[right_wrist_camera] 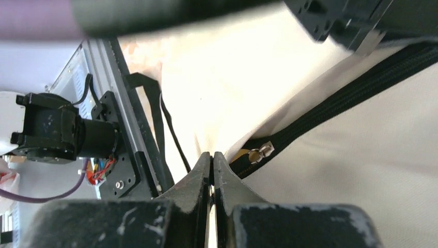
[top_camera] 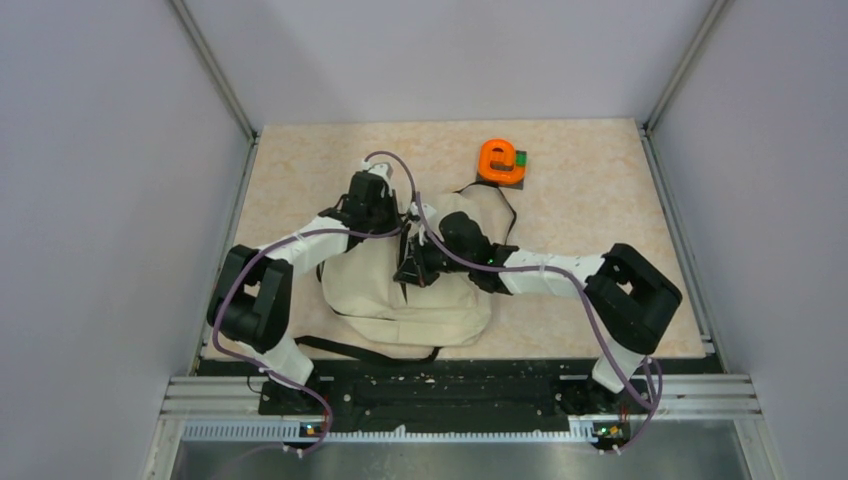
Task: Pack the student bag
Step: Zip the student bag at the center of the board.
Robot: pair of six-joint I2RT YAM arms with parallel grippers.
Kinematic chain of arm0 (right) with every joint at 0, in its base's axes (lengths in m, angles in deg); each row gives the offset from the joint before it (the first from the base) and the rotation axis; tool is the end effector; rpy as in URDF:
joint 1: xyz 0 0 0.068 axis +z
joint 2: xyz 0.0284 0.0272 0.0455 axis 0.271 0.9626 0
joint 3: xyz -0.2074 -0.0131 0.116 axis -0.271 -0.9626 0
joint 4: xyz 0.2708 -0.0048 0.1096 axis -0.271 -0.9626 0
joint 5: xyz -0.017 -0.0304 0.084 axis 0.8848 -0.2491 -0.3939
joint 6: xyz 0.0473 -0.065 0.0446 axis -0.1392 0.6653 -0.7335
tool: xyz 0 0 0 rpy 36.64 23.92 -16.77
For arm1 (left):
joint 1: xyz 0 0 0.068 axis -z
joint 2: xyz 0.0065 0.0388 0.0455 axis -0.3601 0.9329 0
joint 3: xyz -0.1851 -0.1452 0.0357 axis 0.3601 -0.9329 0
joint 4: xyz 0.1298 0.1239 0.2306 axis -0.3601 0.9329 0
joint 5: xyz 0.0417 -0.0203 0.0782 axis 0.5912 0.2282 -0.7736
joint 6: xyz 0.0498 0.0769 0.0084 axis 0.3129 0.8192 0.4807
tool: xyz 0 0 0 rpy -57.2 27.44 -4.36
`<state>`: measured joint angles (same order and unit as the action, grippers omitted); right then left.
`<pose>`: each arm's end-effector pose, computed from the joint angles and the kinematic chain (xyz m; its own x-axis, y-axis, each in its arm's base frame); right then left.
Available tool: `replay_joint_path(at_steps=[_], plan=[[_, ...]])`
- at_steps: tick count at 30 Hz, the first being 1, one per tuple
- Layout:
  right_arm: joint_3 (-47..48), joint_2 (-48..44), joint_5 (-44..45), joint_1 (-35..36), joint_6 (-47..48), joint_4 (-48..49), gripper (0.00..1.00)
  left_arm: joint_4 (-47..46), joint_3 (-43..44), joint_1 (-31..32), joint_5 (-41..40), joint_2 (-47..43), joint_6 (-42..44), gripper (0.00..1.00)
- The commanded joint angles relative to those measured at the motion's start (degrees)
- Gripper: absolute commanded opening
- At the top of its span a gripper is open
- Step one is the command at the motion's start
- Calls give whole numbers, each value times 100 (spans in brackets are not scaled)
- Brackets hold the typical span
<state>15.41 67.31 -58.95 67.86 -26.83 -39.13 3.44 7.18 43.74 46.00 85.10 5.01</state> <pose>0.2437 0.3636 0.1389 -0.6342 -0.1619 -0.7560 -0.7397 0.4116 0.5324 0.3778 -0.1660 0.1223 -0.7495 -0.1467 -0.6456 0.1414 0.9172 -0.3726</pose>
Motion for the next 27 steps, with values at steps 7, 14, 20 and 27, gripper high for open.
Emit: replay_joint_path(at_steps=[7,14,20,27], plan=[[-584,-768,-155,416,-175,-156,0,-569,323,-220,-169,-80,-83,0],[-992,-879,-126,587,-247,-222,0,-733,477,-294,-144,-14,-126,0],[-1260,-741,-158,732,-324,-106,0,-727,582,-316,-162,64,-144,0],[-1336,-609,-264,933,-239,-192,0,-739,607,-341,-249,113,-110,0]])
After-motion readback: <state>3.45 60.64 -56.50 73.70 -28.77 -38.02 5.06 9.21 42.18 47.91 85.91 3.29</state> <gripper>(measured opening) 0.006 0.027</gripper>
